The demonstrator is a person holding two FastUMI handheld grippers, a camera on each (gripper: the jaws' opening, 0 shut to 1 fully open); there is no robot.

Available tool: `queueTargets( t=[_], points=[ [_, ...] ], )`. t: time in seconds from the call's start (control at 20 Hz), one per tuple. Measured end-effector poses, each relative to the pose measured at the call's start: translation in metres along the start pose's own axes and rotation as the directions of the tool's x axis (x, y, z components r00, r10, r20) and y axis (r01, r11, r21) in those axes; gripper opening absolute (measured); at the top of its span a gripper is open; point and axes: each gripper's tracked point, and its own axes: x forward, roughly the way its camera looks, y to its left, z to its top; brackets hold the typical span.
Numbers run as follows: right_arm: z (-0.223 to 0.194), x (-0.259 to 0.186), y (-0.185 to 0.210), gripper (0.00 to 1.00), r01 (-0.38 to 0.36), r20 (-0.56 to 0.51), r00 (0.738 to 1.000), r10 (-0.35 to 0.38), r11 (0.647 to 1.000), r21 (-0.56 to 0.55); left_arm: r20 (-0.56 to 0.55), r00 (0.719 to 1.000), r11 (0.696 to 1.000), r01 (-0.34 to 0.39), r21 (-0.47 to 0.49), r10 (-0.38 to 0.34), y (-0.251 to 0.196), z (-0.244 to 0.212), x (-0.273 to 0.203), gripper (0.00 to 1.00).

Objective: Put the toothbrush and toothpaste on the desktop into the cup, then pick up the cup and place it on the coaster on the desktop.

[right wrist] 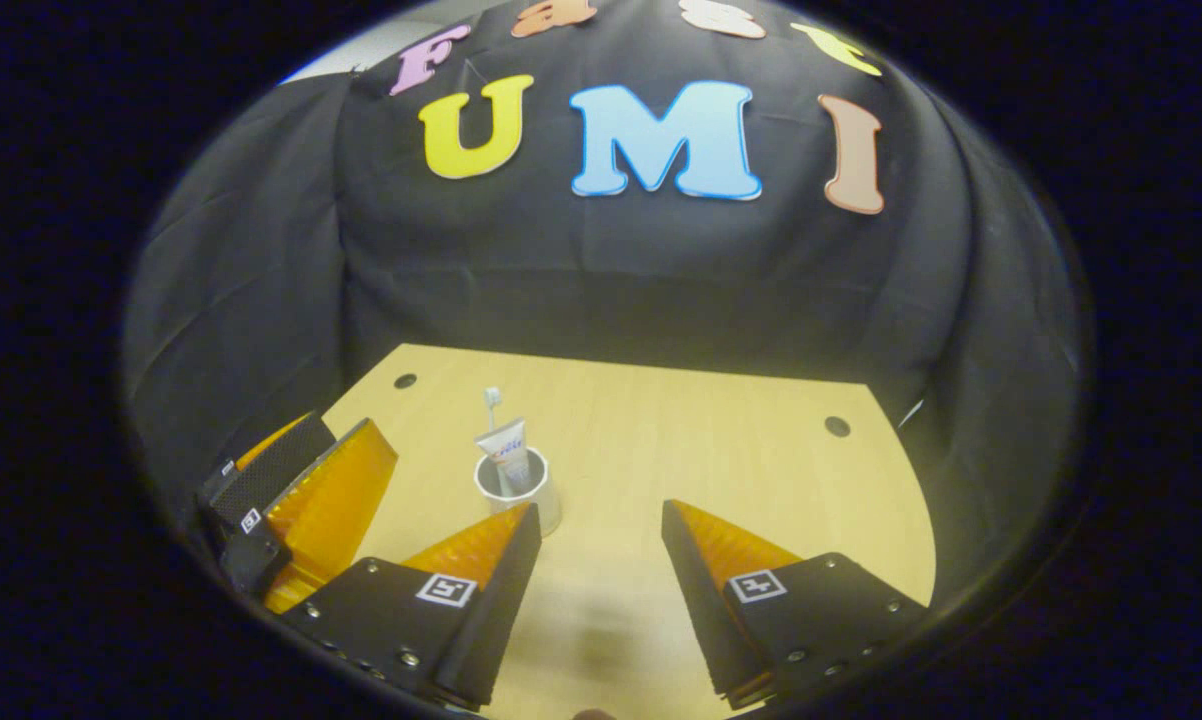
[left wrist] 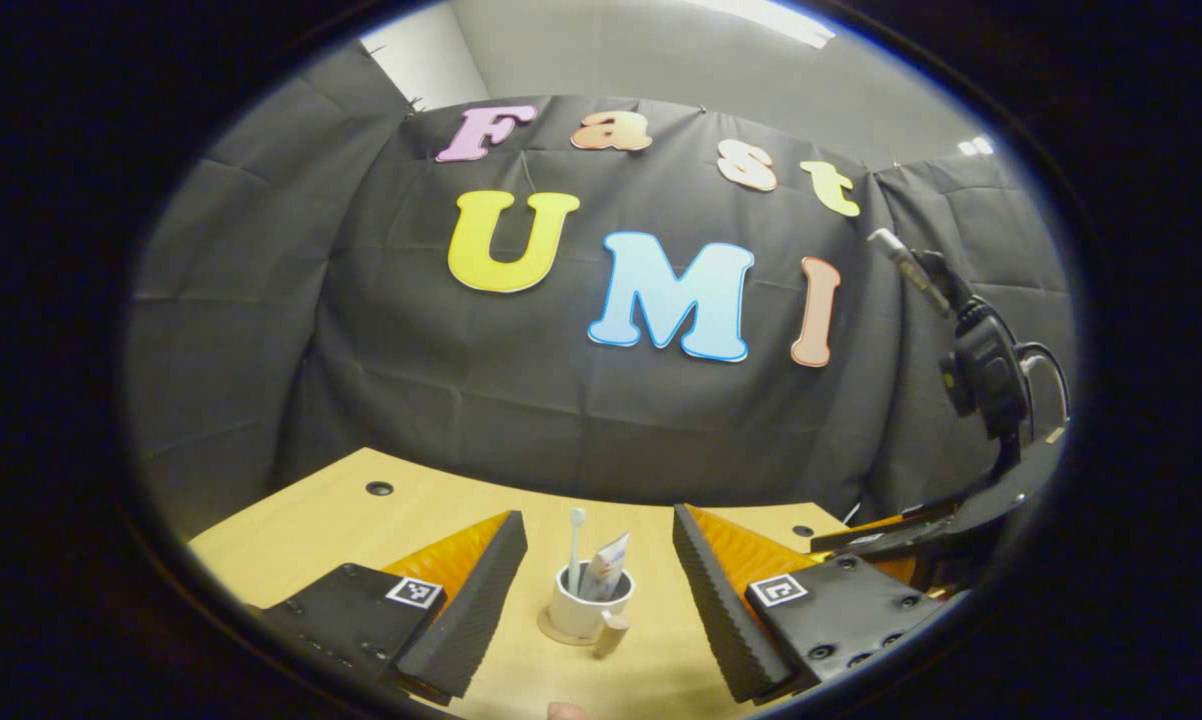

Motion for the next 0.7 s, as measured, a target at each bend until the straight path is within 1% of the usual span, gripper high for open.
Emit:
queueTargets(
  t=[0.1, 0.2, 0.25, 0.3, 0.45, 0.55, 0.65, 0.7],
  points=[
    [0.012, -0.018, -0.016, 0.76, 0.026, 0.09, 0.996, -0.025, 1.0, -0.003, 0.02, 1.0, 1.0, -0.015, -0.001, 0.015, -0.011, 0.011, -0.006, 0.95],
    [0.025, -0.04, -0.032, 0.76, 0.044, 0.191, 0.981, -0.041, 0.999, -0.014, 0.038, 0.999, 1.0, -0.02, -0.006, 0.021, -0.024, 0.021, -0.016, 0.95],
    [0.032, -0.047, -0.038, 0.83, 0.053, 0.229, 0.972, -0.045, 0.998, -0.025, 0.046, 0.999, 1.0, -0.019, -0.007, 0.019, -0.031, 0.025, -0.02, 0.95],
    [0.034, -0.055, -0.043, 0.83, 0.063, 0.258, 0.965, -0.052, 0.997, -0.036, 0.054, 0.998, 1.0, -0.018, -0.007, 0.018, -0.037, 0.028, -0.023, 0.95],
    [0.05, -0.077, -0.046, 0.83, 0.069, 0.375, 0.926, -0.037, 0.995, -0.071, 0.054, 0.998, 1.0, -0.026, 0.008, 0.026, -0.05, 0.025, -0.031, 0.95],
    [0.053, -0.086, -0.051, 0.83, 0.083, 0.432, 0.901, -0.033, 0.992, -0.097, 0.053, 0.998, 0.999, -0.037, 0.005, 0.036, -0.053, 0.025, -0.038, 0.95],
    [0.061, -0.104, -0.05, 0.89, 0.113, 0.488, 0.872, -0.035, 0.985, -0.131, 0.071, 0.997, 1.0, -0.028, 0.011, 0.027, -0.06, 0.032, -0.048, 0.95],
    [0.062, -0.104, -0.048, 0.89, 0.123, 0.5, 0.865, -0.039, 0.983, -0.137, 0.078, 0.997, 1.0, -0.027, 0.011, 0.026, -0.06, 0.034, -0.051, 0.95]
  ],
)
